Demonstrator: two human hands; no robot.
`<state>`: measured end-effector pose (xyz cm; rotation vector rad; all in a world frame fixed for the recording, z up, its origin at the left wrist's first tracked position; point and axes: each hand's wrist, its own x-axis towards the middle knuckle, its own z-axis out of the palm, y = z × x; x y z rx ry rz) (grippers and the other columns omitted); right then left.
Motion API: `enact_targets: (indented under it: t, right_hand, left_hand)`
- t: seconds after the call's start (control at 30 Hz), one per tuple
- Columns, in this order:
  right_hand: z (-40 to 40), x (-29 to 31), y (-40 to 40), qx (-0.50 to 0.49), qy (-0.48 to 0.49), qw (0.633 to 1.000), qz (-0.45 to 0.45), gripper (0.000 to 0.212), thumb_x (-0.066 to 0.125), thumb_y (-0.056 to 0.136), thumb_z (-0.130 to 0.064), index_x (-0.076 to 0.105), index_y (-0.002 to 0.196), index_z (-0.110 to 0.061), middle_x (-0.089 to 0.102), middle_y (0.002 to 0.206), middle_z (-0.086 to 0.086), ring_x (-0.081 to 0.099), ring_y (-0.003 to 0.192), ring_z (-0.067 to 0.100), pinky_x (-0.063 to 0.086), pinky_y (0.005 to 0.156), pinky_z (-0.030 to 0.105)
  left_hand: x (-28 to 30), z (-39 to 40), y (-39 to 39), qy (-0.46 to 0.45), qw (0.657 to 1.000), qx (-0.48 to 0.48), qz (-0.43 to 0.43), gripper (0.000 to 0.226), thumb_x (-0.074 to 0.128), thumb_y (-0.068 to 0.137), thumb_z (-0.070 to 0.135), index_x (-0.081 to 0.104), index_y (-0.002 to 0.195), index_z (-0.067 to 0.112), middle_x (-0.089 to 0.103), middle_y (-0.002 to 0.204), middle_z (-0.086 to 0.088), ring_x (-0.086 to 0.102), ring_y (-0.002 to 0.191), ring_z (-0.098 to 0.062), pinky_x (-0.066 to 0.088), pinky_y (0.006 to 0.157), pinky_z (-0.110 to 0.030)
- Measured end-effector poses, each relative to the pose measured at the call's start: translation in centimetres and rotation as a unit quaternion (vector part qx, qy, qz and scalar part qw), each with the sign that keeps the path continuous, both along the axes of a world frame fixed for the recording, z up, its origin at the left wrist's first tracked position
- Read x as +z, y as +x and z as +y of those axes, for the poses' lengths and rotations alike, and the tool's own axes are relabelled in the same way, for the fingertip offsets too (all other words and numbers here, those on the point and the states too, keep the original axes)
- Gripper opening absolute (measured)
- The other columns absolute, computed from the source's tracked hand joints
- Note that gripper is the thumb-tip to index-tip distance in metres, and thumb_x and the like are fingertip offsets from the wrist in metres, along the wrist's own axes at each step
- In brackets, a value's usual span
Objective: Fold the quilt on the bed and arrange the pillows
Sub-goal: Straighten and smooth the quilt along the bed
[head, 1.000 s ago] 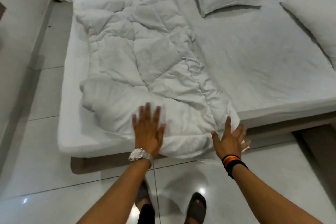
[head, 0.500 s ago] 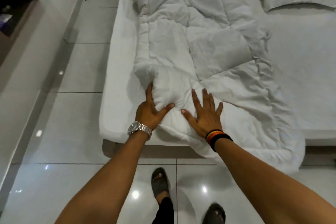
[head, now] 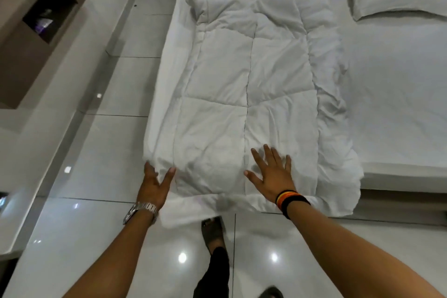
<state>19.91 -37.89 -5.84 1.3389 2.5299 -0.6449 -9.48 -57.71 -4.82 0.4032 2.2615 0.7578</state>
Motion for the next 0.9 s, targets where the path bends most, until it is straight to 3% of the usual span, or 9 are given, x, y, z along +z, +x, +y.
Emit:
enact_targets:
  t: [0.13, 0.23, 0.43, 0.53, 0.63, 0.7, 0.77, 0.83, 0.9]
  right_hand:
    - [5.3, 1.7, -2.1, -0.032, 0.085, 0.996, 0.025, 0.075, 0.025, 0.102, -0.069, 0.012, 0.167, -0.033, -0.002, 0.175, 0.009, -0.004, 0.161, 0.03, 0.0, 0.126, 0.063]
    - [11.0, 2.3, -3.8, -0.073, 0.126, 0.989, 0.022, 0.073, 0.031, 0.103, -0.066, 0.018, 0.166, -0.031, 0.002, 0.175, 0.011, -0.001, 0.161, 0.031, 0.001, 0.125, 0.065]
    - [17.9, -0.4, -5.6, -0.128, 0.114, 0.982, -0.076, 0.084, 0.022, 0.095, -0.077, 0.004, 0.166, -0.037, -0.007, 0.175, 0.012, -0.008, 0.161, 0.031, -0.006, 0.121, 0.07]
    - [17.9, -1.6, -7.2, -0.15, 0.106, 0.98, -0.079, 0.085, 0.014, 0.092, -0.083, -0.003, 0.165, -0.042, -0.014, 0.174, 0.012, -0.014, 0.16, 0.03, -0.012, 0.119, 0.073]
    - [18.1, -1.5, -9.3, -0.16, 0.123, 0.979, -0.038, 0.088, 0.019, 0.09, -0.082, -0.001, 0.165, -0.042, -0.013, 0.174, 0.012, -0.013, 0.16, 0.031, -0.013, 0.118, 0.073]
    - [18.8, -1.5, -10.6, -0.168, 0.151, 0.974, 0.006, 0.086, 0.026, 0.092, -0.08, 0.002, 0.166, -0.042, -0.01, 0.175, 0.011, -0.009, 0.161, 0.031, -0.017, 0.116, 0.07]
    - [19.4, -1.6, -10.8, -0.173, 0.148, 0.974, 0.002, 0.083, 0.026, 0.095, -0.08, 0.002, 0.165, -0.043, -0.007, 0.175, 0.007, -0.008, 0.161, 0.028, -0.022, 0.116, 0.065]
    - [19.4, -2.1, -10.1, -0.138, 0.107, 0.983, -0.058, 0.08, 0.022, 0.097, -0.079, 0.0, 0.165, -0.043, -0.007, 0.176, 0.003, -0.008, 0.161, 0.023, -0.016, 0.119, 0.066]
    - [19.5, -2.1, -8.7, -0.106, 0.062, 0.988, -0.095, 0.078, 0.02, 0.098, -0.074, 0.006, 0.166, -0.039, -0.004, 0.176, 0.004, -0.007, 0.161, 0.022, -0.006, 0.121, 0.067]
  left_hand:
    - [-0.1, 8.8, -2.4, 0.039, 0.995, -0.019, 0.088, 0.105, 0.055, 0.088, 0.078, 0.01, 0.167, 0.026, 0.042, 0.163, -0.014, 0.047, 0.144, -0.038, 0.041, 0.116, -0.054]
    - [-0.8, 16.0, -5.7, 0.031, 0.995, -0.005, 0.096, 0.099, 0.054, 0.094, 0.071, 0.012, 0.167, 0.019, 0.04, 0.163, -0.018, 0.039, 0.148, -0.041, 0.033, 0.121, -0.052]
    - [-2.8, 27.1, -12.2, 0.022, 0.999, 0.025, 0.027, 0.108, 0.045, 0.087, 0.084, 0.008, 0.167, 0.023, 0.039, 0.164, -0.016, 0.041, 0.146, -0.041, 0.035, 0.119, -0.057]
    - [-2.8, 30.9, -13.8, 0.037, 0.998, 0.05, -0.029, 0.123, 0.057, 0.073, 0.091, 0.009, 0.166, 0.028, 0.042, 0.162, -0.011, 0.045, 0.144, -0.038, 0.039, 0.117, -0.051]
    - [-2.5, 32.2, -15.3, 0.104, 0.989, 0.087, -0.054, 0.117, 0.085, 0.057, 0.077, 0.035, 0.153, 0.032, 0.061, 0.143, -0.003, 0.063, 0.123, -0.024, 0.053, 0.101, -0.032]
    - [-2.1, 31.0, -17.1, 0.147, 0.982, 0.117, 0.023, 0.103, 0.093, 0.044, 0.073, 0.047, 0.13, 0.04, 0.068, 0.109, 0.013, 0.07, 0.096, -0.008, 0.056, 0.073, -0.017]
    - [-2.0, 28.1, -18.5, 0.138, 0.979, 0.12, 0.093, 0.104, 0.092, 0.042, 0.075, 0.044, 0.127, 0.041, 0.063, 0.093, 0.02, 0.07, 0.086, -0.01, 0.053, 0.061, -0.019]
    - [-2.1, 25.5, -18.8, 0.061, 0.985, 0.11, 0.119, 0.116, 0.088, 0.05, 0.076, 0.035, 0.144, 0.036, 0.07, 0.103, 0.002, 0.072, 0.098, -0.03, 0.058, 0.076, -0.034]
    - [-2.9, 25.2, -17.5, -0.003, 0.987, 0.077, 0.139, 0.127, 0.083, 0.065, 0.074, 0.018, 0.161, 0.025, 0.062, 0.139, -0.019, 0.061, 0.125, -0.041, 0.051, 0.103, -0.051]
